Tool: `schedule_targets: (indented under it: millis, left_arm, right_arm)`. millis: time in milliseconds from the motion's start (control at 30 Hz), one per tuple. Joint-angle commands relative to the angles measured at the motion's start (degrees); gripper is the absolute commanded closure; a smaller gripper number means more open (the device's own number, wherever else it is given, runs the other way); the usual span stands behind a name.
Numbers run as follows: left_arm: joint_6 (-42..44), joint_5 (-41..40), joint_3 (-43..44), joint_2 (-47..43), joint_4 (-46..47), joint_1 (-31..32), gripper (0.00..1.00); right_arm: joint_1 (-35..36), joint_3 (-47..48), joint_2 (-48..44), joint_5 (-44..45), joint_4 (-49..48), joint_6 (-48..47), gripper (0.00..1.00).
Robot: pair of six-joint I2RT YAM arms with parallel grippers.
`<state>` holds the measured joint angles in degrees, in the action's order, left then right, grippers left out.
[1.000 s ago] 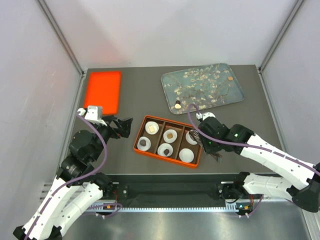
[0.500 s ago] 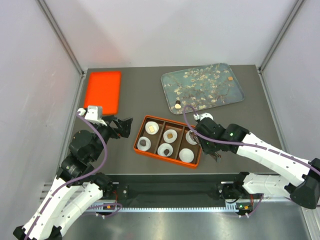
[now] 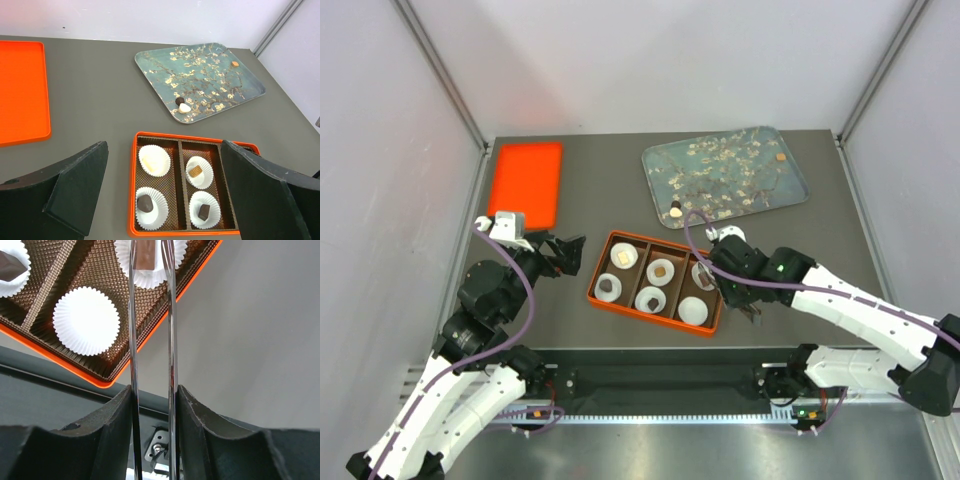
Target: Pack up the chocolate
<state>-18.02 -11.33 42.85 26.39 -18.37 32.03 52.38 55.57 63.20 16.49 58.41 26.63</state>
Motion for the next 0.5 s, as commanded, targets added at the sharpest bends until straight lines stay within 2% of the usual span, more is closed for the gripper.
schedule_targets:
  millis: [0, 300, 467]
  left_arm:
    - [0.1, 0.5, -0.1, 0.2, 2.7, -0.1, 0.01]
    - [0.1, 0.4, -0.1, 0.1, 2.8, -0.1, 0.01]
    - [0.1, 0.5, -0.1, 0.1, 2.6, -0.1, 0.01]
  right_arm:
    - [1.2, 3.8, 0.0, 1.4, -0.1, -0.4, 0.62]
    - [1.2, 8.2, -2.7, -2.7, -0.6, -1.8, 0.62]
    - [0.0, 12.9, -0.3, -0.2, -0.4, -6.5, 0.62]
